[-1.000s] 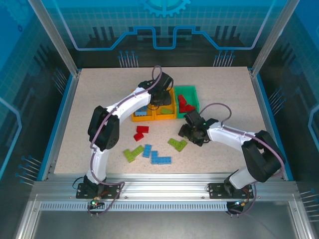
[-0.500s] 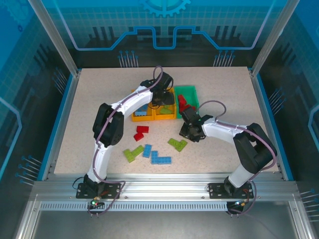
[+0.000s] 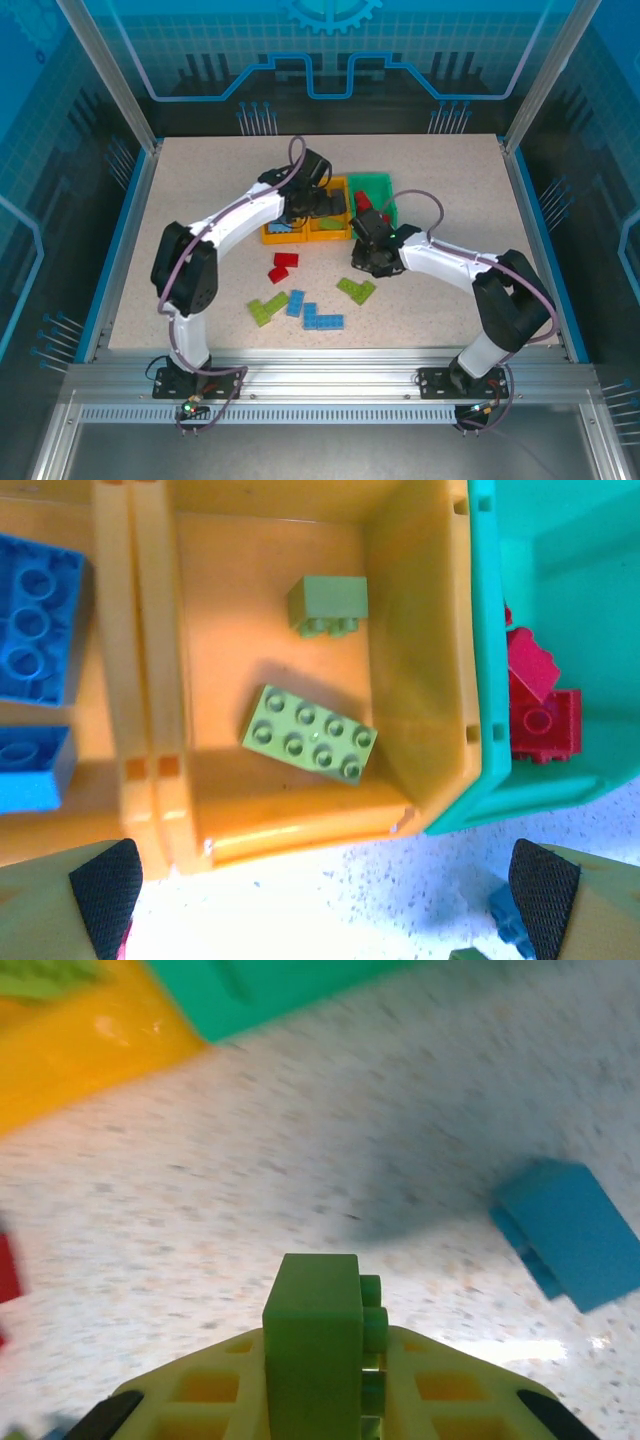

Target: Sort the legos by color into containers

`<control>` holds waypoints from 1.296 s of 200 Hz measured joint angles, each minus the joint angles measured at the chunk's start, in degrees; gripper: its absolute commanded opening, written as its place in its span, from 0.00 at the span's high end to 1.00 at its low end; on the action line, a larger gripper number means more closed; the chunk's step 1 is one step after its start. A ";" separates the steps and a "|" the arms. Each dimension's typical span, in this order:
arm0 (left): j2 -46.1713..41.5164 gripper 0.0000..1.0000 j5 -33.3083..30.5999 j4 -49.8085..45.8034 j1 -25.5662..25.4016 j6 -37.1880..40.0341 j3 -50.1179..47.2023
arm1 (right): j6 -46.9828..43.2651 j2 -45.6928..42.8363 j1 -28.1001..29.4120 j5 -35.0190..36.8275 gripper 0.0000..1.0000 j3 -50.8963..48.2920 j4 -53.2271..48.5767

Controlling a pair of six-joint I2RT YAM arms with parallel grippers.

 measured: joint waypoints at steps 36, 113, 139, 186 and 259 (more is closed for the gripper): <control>-7.19 0.01 -0.50 1.62 0.50 -0.61 -8.33 | -7.34 0.90 -0.04 -0.66 0.75 9.68 -0.63; -15.26 0.01 -2.60 2.51 1.14 -1.57 -26.93 | -18.45 18.21 -4.70 -4.90 0.74 30.10 -2.97; -15.23 0.01 -2.71 2.86 1.14 -1.14 -27.85 | -20.87 24.90 -5.44 -5.95 0.72 39.10 -6.08; -10.73 0.01 -3.13 3.96 1.14 0.61 -27.32 | -22.73 30.64 -5.57 -6.93 0.51 46.86 -10.16; -2.99 0.01 -3.23 4.31 1.14 1.92 -23.71 | -22.95 29.33 -6.08 -7.78 0.25 44.52 -11.19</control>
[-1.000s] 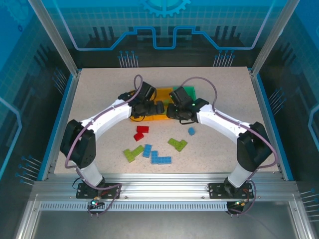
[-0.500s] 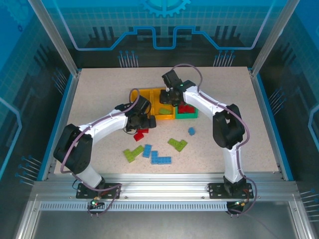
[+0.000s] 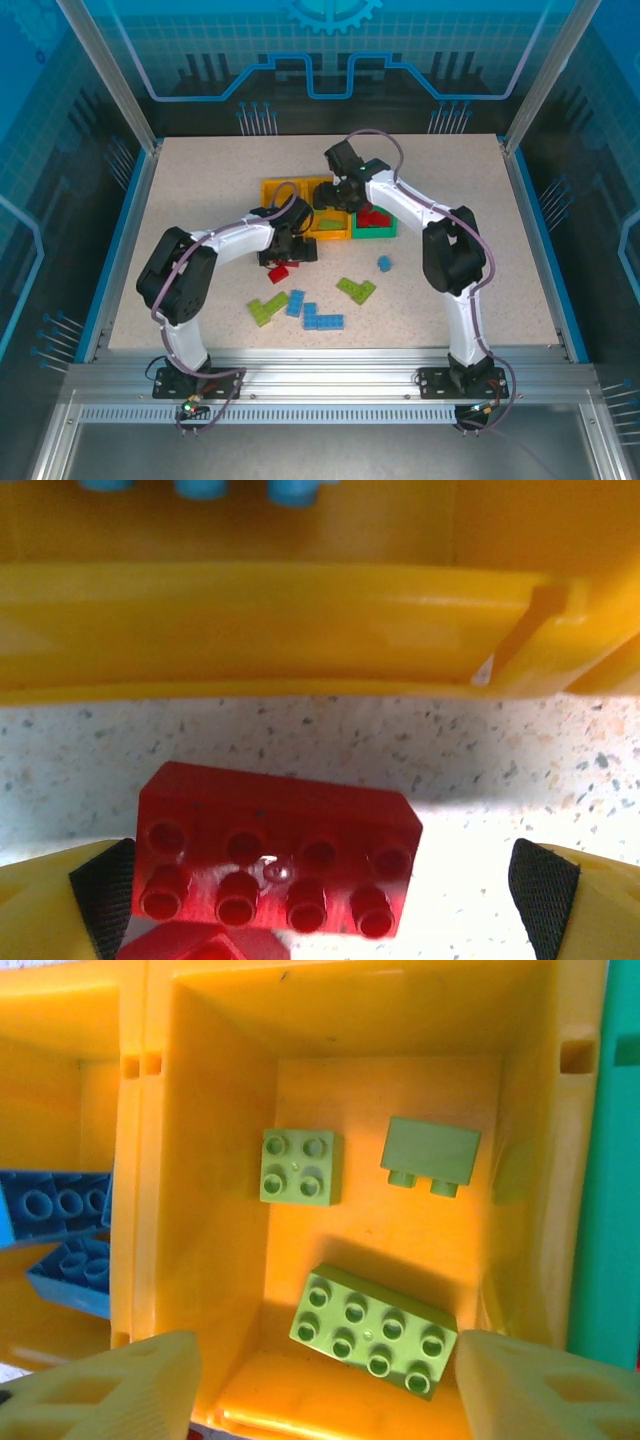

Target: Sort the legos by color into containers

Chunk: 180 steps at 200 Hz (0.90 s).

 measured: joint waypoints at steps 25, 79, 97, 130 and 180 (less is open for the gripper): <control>2.16 0.12 -0.11 0.11 0.11 0.44 1.66 | 0.13 -5.55 -0.04 0.28 0.24 -6.08 0.26; 3.58 0.25 -0.83 0.37 0.42 1.64 2.10 | 0.13 -21.64 -5.33 0.44 0.23 -18.97 2.38; 3.58 0.39 -0.83 0.52 0.42 1.53 2.10 | 0.11 -24.35 -8.33 0.48 0.23 -21.84 3.04; 3.56 0.49 -0.37 0.92 0.42 1.86 2.21 | 0.07 -26.25 -10.82 0.37 0.23 -26.27 3.54; 2.95 0.48 1.20 -0.13 -1.51 1.33 5.05 | -0.09 -29.00 -13.16 0.20 0.23 -30.56 4.04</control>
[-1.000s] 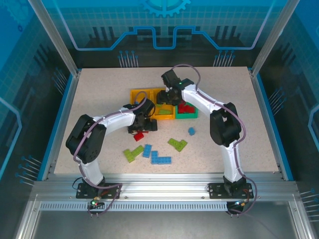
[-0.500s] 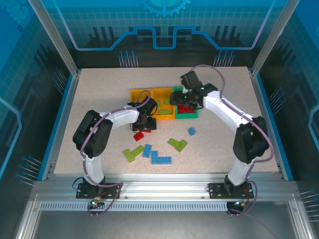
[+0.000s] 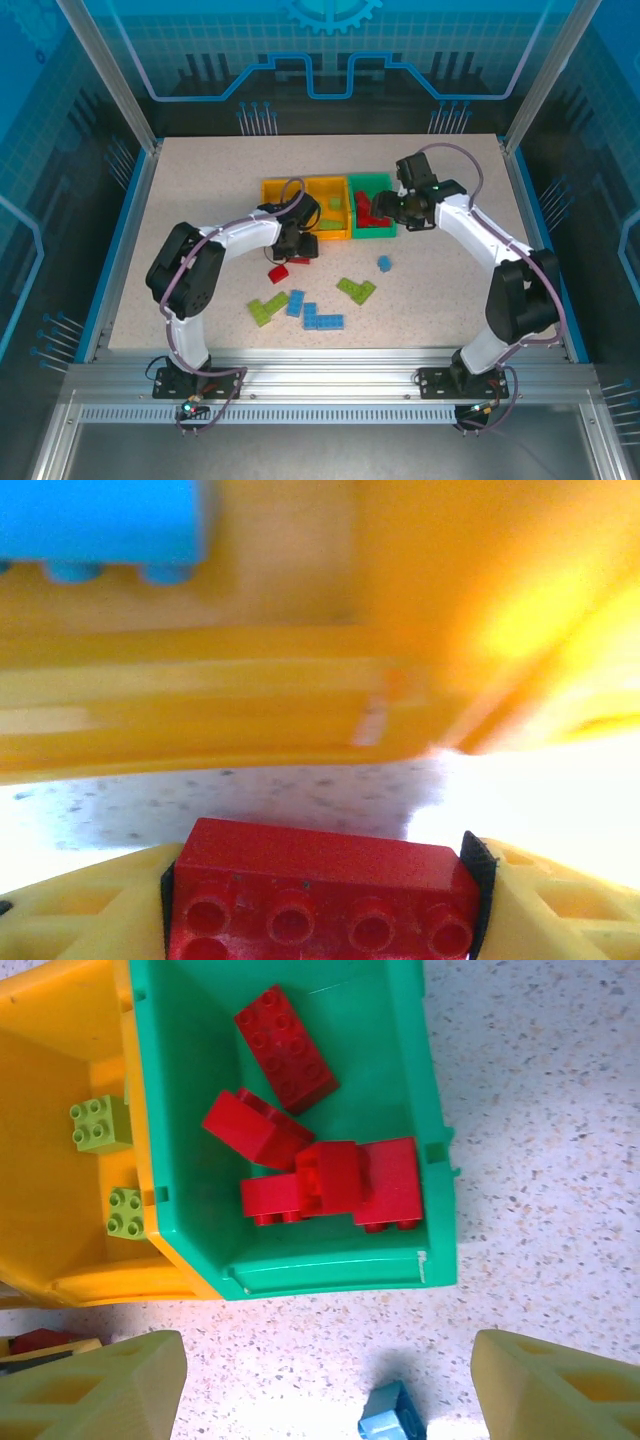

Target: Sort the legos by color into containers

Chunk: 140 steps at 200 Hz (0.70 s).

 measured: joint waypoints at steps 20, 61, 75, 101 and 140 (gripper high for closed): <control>-0.24 0.47 0.70 -0.20 -1.68 -0.31 4.02 | -0.02 -1.51 -1.33 0.02 0.23 -1.53 0.33; 0.72 0.47 3.26 -0.33 -4.48 -0.37 15.87 | -0.02 -5.18 -3.93 0.04 0.23 -7.21 1.57; 3.04 0.46 4.70 -0.17 -4.68 -0.35 21.92 | -0.28 -6.47 -4.22 -0.02 0.23 -9.35 1.77; 9.97 0.46 6.95 0.07 -4.66 -0.33 33.05 | -0.85 -8.37 -4.07 -0.44 0.24 -13.09 2.12; 22.86 0.44 9.86 -2.51 -4.50 -0.33 49.37 | -2.89 -9.03 -1.46 -1.11 0.26 -18.29 2.10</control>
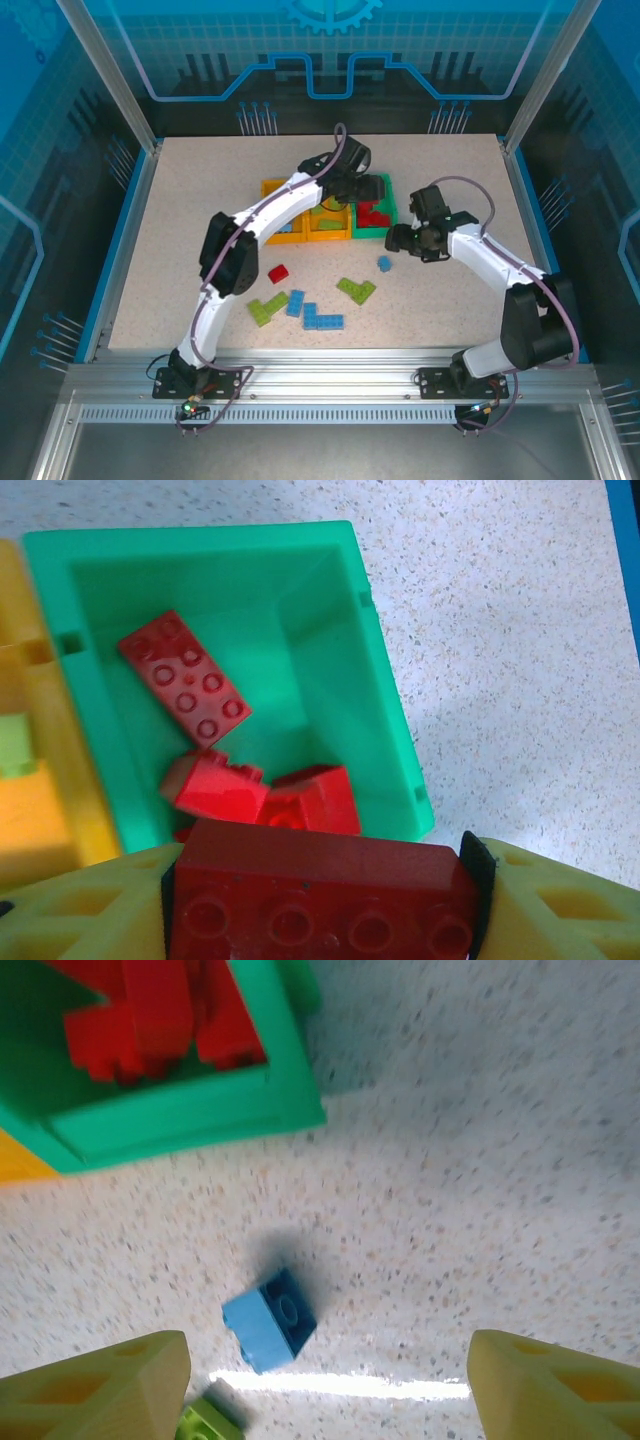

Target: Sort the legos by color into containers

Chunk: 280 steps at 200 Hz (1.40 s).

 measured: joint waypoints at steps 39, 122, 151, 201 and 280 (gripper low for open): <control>5.44 0.35 2.64 -0.68 0.98 -1.25 4.20 | -2.01 1.51 3.61 -0.57 0.26 -1.20 0.09; 2.29 0.01 8.07 1.66 2.49 -7.32 1.68 | -4.15 11.39 6.80 -0.15 0.41 0.48 1.11; -3.32 0.01 9.44 2.67 3.63 -10.32 -3.76 | -4.44 13.66 6.86 0.07 0.57 2.97 1.16; -21.57 0.01 11.02 8.94 7.41 -14.75 -24.61 | -6.56 15.80 8.55 0.79 0.74 6.43 0.11; -48.15 0.01 2.25 6.69 15.34 -12.33 -54.60 | -3.30 16.35 14.05 -7.76 0.75 26.82 -2.84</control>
